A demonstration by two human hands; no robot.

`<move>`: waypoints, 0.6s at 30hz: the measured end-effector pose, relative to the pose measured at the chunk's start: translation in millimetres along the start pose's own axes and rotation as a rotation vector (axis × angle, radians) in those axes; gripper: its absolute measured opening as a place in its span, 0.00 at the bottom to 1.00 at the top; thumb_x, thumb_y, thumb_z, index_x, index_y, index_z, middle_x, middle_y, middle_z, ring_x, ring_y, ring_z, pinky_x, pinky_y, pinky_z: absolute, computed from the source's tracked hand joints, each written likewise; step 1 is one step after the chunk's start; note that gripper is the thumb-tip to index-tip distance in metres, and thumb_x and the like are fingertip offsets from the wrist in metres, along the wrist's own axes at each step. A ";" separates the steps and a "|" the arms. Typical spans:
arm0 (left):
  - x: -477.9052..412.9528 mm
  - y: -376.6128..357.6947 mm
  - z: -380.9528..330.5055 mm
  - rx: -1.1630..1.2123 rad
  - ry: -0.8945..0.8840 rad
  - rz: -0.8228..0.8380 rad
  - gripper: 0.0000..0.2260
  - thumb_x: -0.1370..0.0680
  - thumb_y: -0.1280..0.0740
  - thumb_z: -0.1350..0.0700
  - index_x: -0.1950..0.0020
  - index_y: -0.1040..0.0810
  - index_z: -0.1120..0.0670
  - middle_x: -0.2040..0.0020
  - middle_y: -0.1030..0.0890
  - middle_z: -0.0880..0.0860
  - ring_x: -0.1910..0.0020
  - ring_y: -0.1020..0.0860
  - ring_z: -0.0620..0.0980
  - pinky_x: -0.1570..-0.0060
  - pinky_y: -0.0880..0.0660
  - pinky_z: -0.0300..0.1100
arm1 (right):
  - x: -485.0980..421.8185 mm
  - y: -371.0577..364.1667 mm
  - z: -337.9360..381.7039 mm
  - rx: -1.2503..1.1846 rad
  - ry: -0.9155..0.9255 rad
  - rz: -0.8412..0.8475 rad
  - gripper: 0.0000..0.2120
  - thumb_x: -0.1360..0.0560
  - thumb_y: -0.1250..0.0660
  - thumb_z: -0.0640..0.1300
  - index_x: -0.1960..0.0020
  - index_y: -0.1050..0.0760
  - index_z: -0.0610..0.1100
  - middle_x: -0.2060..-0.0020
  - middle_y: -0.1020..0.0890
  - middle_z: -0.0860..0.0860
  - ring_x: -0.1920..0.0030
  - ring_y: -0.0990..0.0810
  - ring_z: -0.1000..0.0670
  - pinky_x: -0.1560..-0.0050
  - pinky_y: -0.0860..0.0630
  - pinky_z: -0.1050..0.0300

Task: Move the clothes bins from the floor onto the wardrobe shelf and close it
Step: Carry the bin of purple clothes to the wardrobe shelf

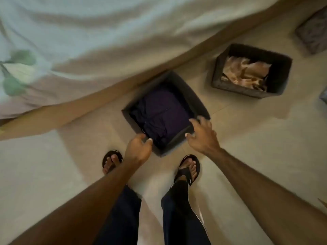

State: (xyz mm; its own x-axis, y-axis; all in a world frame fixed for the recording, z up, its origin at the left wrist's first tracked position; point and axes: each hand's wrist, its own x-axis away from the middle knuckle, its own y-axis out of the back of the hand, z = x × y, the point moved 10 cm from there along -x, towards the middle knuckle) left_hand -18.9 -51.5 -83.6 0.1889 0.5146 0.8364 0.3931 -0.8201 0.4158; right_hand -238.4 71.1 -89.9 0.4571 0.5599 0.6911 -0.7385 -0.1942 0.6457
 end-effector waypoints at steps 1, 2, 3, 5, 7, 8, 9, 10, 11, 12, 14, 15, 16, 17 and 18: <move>-16.5 -9.2 5.4 -0.010 0.012 0.001 0.22 0.21 0.37 0.49 0.29 0.31 0.55 0.31 0.27 0.57 0.35 0.27 0.57 0.36 0.30 0.48 | -18.6 -5.2 -6.2 0.069 0.007 -0.044 0.29 0.26 0.35 0.52 0.28 0.38 0.50 0.24 0.46 0.44 0.25 0.49 0.41 0.32 0.39 0.37; -30.0 -18.1 11.9 -0.028 0.038 0.006 0.23 0.21 0.37 0.50 0.28 0.32 0.56 0.31 0.27 0.58 0.33 0.28 0.58 0.35 0.31 0.48 | -33.5 -2.5 -11.4 0.133 0.001 -0.112 0.28 0.27 0.34 0.52 0.29 0.37 0.50 0.24 0.49 0.43 0.24 0.52 0.39 0.31 0.41 0.35; -45.4 -28.5 21.6 -0.034 0.064 0.008 0.23 0.22 0.36 0.49 0.28 0.31 0.56 0.30 0.27 0.58 0.33 0.28 0.59 0.35 0.31 0.47 | -52.8 -5.2 -20.2 0.192 -0.006 -0.166 0.27 0.28 0.33 0.52 0.31 0.35 0.49 0.24 0.51 0.42 0.24 0.54 0.38 0.31 0.42 0.34; -64.0 -42.0 33.2 -0.069 0.089 -0.005 0.21 0.24 0.35 0.49 0.33 0.27 0.56 0.34 0.25 0.60 0.36 0.26 0.61 0.38 0.29 0.47 | -81.9 -5.0 -35.6 0.262 -0.042 -0.224 0.27 0.30 0.32 0.52 0.33 0.33 0.48 0.24 0.51 0.40 0.25 0.54 0.36 0.32 0.42 0.33; -75.4 -45.6 44.0 -0.117 0.104 -0.054 0.19 0.27 0.35 0.47 0.41 0.23 0.56 0.41 0.21 0.60 0.42 0.23 0.63 0.42 0.26 0.49 | -101.8 -18.2 -53.4 0.243 -0.107 -0.165 0.28 0.30 0.32 0.52 0.32 0.33 0.47 0.27 0.44 0.40 0.26 0.46 0.35 0.33 0.39 0.36; -77.6 -42.5 46.9 -0.106 0.114 -0.090 0.20 0.29 0.35 0.46 0.42 0.22 0.56 0.43 0.22 0.60 0.44 0.23 0.63 0.44 0.26 0.50 | -106.1 -22.9 -60.3 0.192 -0.147 -0.121 0.27 0.29 0.33 0.51 0.32 0.33 0.46 0.30 0.39 0.40 0.30 0.39 0.36 0.35 0.35 0.38; -79.5 -38.8 51.2 -0.072 0.132 -0.125 0.20 0.29 0.35 0.47 0.42 0.23 0.56 0.42 0.24 0.60 0.46 0.23 0.64 0.44 0.26 0.50 | -107.6 -26.5 -65.5 0.144 -0.177 -0.100 0.26 0.28 0.34 0.51 0.32 0.32 0.44 0.33 0.34 0.41 0.34 0.33 0.36 0.38 0.31 0.40; -78.6 -34.8 55.5 -0.061 0.153 -0.152 0.21 0.29 0.34 0.49 0.39 0.24 0.57 0.40 0.27 0.61 0.45 0.24 0.65 0.44 0.27 0.50 | -104.6 -29.6 -67.1 0.113 -0.189 -0.098 0.24 0.27 0.35 0.50 0.33 0.31 0.42 0.37 0.31 0.40 0.39 0.29 0.36 0.41 0.27 0.40; -77.1 -32.0 58.2 -0.082 0.156 -0.171 0.21 0.27 0.33 0.51 0.37 0.26 0.58 0.39 0.30 0.62 0.44 0.26 0.66 0.43 0.29 0.49 | -98.2 -31.6 -65.1 0.096 -0.179 -0.114 0.22 0.26 0.36 0.48 0.35 0.30 0.40 0.40 0.29 0.40 0.43 0.26 0.36 0.44 0.25 0.41; -74.9 -29.5 59.2 -0.124 0.152 -0.180 0.22 0.27 0.33 0.52 0.35 0.27 0.59 0.37 0.33 0.62 0.42 0.28 0.67 0.42 0.31 0.49 | -89.8 -35.0 -63.9 0.081 -0.171 -0.137 0.19 0.25 0.37 0.47 0.38 0.29 0.39 0.43 0.28 0.40 0.45 0.25 0.36 0.46 0.24 0.41; -70.6 -23.8 60.3 -0.147 0.135 -0.182 0.23 0.27 0.32 0.52 0.35 0.28 0.58 0.33 0.37 0.60 0.37 0.33 0.64 0.38 0.34 0.48 | -66.4 -52.2 -67.5 0.049 -0.191 -0.118 0.15 0.24 0.39 0.47 0.42 0.27 0.38 0.46 0.26 0.40 0.48 0.23 0.37 0.48 0.23 0.42; -70.0 -20.6 61.4 -0.130 0.120 -0.181 0.23 0.27 0.31 0.52 0.34 0.29 0.58 0.32 0.39 0.58 0.35 0.35 0.62 0.36 0.36 0.47 | -52.7 -66.9 -69.1 0.034 -0.207 -0.053 0.15 0.24 0.39 0.48 0.44 0.26 0.39 0.47 0.25 0.41 0.49 0.22 0.38 0.49 0.22 0.44; -68.3 -16.4 61.2 -0.110 0.108 -0.185 0.24 0.27 0.31 0.51 0.33 0.29 0.57 0.31 0.41 0.56 0.34 0.37 0.61 0.34 0.37 0.47 | -38.6 -87.8 -71.4 0.021 -0.216 0.053 0.14 0.26 0.38 0.49 0.46 0.24 0.41 0.49 0.23 0.42 0.50 0.21 0.39 0.50 0.22 0.46; -67.8 -11.2 62.7 -0.102 0.098 -0.202 0.24 0.27 0.31 0.51 0.33 0.29 0.56 0.30 0.42 0.56 0.34 0.37 0.61 0.33 0.38 0.47 | -23.5 -108.1 -70.9 0.007 -0.215 0.179 0.13 0.28 0.38 0.50 0.49 0.23 0.44 0.52 0.22 0.44 0.51 0.21 0.40 0.52 0.21 0.47; -64.3 -3.9 66.9 -0.112 0.105 -0.224 0.24 0.27 0.31 0.50 0.33 0.29 0.55 0.29 0.42 0.56 0.33 0.37 0.61 0.33 0.38 0.48 | -8.0 -123.8 -66.7 -0.017 -0.201 0.276 0.12 0.30 0.38 0.50 0.50 0.23 0.47 0.54 0.21 0.45 0.53 0.20 0.41 0.53 0.21 0.48</move>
State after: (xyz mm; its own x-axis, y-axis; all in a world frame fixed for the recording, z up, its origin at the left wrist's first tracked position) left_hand 27.7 -64.6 -163.0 0.0113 0.6623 0.7492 0.3112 -0.7143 0.6268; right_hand -183.7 144.4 -197.0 0.3262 0.3174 0.8904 -0.8555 -0.3016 0.4209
